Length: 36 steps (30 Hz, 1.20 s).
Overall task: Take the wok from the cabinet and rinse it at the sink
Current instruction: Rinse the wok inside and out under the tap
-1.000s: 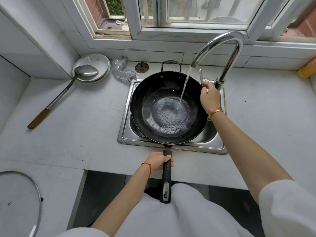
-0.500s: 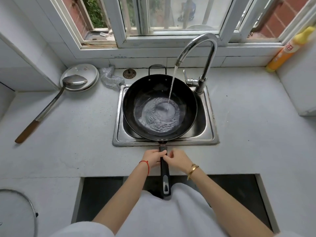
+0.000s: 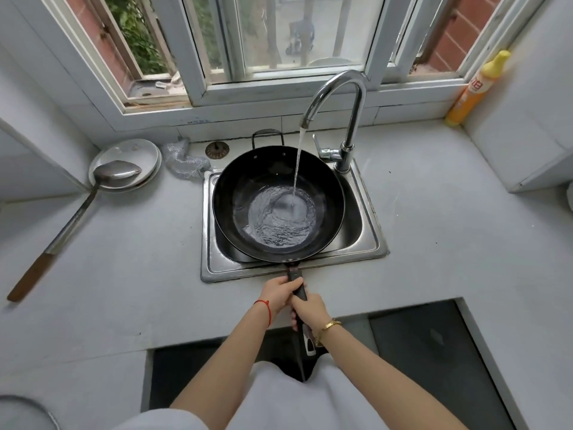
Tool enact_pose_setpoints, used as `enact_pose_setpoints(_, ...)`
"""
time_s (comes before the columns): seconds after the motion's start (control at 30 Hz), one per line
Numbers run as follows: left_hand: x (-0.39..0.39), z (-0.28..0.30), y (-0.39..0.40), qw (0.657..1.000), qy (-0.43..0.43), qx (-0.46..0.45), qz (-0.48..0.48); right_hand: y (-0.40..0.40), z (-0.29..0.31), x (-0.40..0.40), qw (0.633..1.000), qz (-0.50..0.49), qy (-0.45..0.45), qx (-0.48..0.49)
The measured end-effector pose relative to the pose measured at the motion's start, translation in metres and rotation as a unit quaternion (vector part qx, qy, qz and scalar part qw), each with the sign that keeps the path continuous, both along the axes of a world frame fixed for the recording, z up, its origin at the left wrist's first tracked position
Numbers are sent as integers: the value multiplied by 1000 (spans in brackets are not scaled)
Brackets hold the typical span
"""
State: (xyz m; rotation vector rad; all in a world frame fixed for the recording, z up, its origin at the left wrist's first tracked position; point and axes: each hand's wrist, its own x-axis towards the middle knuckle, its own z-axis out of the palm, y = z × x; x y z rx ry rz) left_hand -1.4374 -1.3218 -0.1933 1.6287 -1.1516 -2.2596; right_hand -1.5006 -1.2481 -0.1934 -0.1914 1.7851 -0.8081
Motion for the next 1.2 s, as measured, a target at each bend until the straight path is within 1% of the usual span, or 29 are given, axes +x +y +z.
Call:
enact_pose_setpoints(0.07,1,0,0,1000,16,4,6,-1,-2,3,1000,-14,27,-3)
enact_pose_setpoints(0.17,2,4,0,1000,22,-2,-2,-2,-1,9,996,-9,90,-6)
enact_pose_setpoints(0.27,1,4,1,1000,28,-6,7,-1,4,11,991,-9,132,-10)
enact_pose_setpoints(0.47,-2,16,14,997,67,0,46,6,17,8,986,0,168,-20)
enact_pose_setpoints(0.67,-6,27,31,992,108,-5,62,27,29,2,977,18,210,-42)
enact_pose_setpoints(0.8,-9,31,43,992,102,-59,50,40,39,-10,981,32,181,-66)
enact_pose_setpoints(0.97,-11,40,51,986,65,-131,75,47,49,-15,993,-2,69,-99)
enact_pose_setpoints(1.03,-10,44,52,984,55,-150,81,47,54,-14,994,-12,39,-102)
enact_pose_setpoints(1.2,-8,47,54,983,53,-151,95,46,64,-14,995,1,33,-95)
